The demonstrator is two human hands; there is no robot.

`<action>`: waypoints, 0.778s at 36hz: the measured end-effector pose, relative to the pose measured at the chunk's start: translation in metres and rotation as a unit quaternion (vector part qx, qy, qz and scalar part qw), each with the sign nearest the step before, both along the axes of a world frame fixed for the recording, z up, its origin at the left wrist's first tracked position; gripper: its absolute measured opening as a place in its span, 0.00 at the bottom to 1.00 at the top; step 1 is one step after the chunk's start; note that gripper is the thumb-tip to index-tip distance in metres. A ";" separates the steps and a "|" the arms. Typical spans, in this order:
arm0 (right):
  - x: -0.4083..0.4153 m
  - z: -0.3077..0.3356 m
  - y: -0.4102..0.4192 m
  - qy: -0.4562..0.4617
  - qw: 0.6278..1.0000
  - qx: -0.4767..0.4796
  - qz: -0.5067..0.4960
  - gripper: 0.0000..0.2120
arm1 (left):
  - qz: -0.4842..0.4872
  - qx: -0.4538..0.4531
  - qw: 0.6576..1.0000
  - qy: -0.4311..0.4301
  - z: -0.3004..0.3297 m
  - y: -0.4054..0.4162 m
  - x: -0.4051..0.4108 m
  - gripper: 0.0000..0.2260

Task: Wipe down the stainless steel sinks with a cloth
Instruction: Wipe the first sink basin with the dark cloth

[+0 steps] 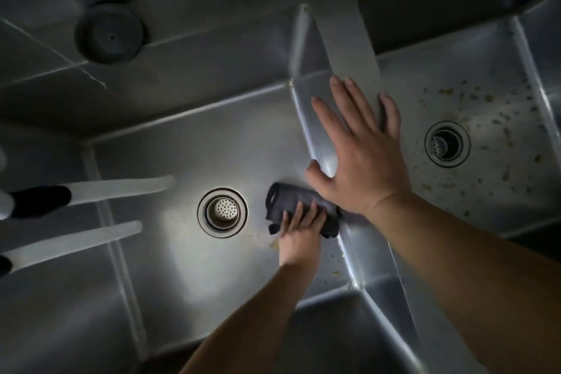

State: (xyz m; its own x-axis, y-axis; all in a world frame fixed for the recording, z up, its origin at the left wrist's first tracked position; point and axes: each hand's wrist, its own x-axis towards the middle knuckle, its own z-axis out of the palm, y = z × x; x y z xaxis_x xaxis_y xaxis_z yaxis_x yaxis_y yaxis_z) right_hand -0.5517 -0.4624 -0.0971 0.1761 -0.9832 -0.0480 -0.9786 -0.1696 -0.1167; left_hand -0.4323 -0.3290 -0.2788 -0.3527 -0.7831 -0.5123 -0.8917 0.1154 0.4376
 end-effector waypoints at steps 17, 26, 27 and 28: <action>0.006 0.004 0.004 0.047 0.998 0.027 -0.014 0.40 | -0.388 0.043 0.920 0.001 -0.022 0.085 0.024 0.24; 0.028 0.015 0.105 -0.045 0.990 0.016 -0.136 0.38 | -0.341 0.080 0.936 0.029 -0.009 0.086 0.011 0.27; 0.031 0.015 0.133 -0.048 0.991 0.000 -0.121 0.37 | -0.312 0.094 0.943 0.062 -0.003 0.088 0.011 0.26; 0.034 0.015 0.162 -0.052 0.993 -0.005 -0.102 0.35 | -0.235 0.119 0.956 0.126 0.007 0.089 0.011 0.25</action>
State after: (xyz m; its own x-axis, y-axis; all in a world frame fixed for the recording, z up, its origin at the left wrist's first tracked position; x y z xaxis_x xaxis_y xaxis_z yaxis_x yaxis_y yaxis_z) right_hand -0.5173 -0.3007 -0.0820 -0.0228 -0.9993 -0.0294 -0.9753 0.0287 -0.2188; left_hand -0.4213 -0.2399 -0.2717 -0.7731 -0.3794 -0.5084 -0.6283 0.3480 0.6958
